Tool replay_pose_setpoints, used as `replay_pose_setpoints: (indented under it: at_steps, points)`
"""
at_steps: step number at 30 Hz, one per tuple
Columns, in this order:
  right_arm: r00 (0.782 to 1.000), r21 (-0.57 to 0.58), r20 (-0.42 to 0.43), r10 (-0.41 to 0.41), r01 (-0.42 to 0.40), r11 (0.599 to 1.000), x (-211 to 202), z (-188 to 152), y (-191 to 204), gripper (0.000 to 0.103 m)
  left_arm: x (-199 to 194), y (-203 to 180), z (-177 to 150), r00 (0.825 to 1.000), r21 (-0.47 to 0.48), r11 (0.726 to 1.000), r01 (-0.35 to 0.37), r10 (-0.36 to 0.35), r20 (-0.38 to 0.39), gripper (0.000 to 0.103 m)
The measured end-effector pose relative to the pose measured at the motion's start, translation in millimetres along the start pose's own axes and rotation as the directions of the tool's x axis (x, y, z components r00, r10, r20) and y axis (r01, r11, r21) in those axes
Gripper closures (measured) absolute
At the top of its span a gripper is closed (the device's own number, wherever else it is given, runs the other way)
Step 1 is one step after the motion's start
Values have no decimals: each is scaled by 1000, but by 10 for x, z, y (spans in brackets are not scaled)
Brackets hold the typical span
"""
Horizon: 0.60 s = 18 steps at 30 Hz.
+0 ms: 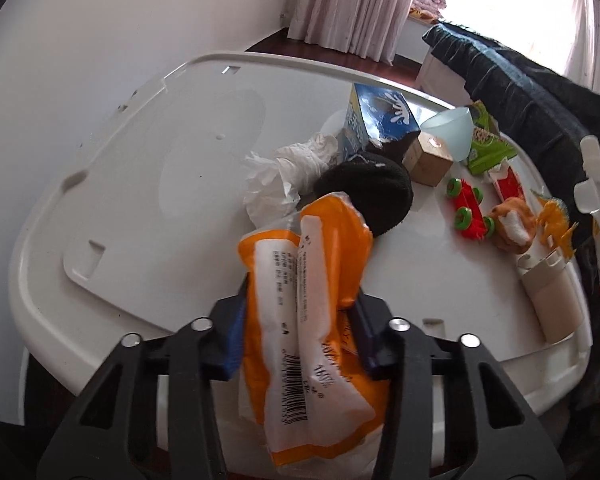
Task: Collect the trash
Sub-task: 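Grasp the orange snack bag with the left tool while the right tool grasps the juice pouch, then lower both held items into the orange-lined bin and open both tools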
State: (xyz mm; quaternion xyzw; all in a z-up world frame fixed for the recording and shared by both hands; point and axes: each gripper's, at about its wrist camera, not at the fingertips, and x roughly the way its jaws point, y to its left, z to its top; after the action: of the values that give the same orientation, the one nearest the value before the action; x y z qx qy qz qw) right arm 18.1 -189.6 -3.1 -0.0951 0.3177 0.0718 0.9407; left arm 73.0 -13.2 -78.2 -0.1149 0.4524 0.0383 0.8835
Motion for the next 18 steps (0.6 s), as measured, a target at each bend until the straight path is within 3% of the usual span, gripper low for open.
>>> replay_pose_setpoints:
  at_steps: [3, 11, 18]
  points:
    - [1000, -1, 7, 2, -2, 1000, -22, 7, 23, 53, -88, 27, -24, 1000, 8, 1000, -2, 2, 15, 71]
    - [998, 3, 20, 57, -57, 998, -196, 32, 135, 53, -622, 110, -227, 999, 88, 996, 29, -33, 41, 71]
    - [989, 85, -75, 128, -121, 989, -539, -225, 222, 53, -1136, 86, -583, 994, 182, 977, 108, -110, 4, 71]
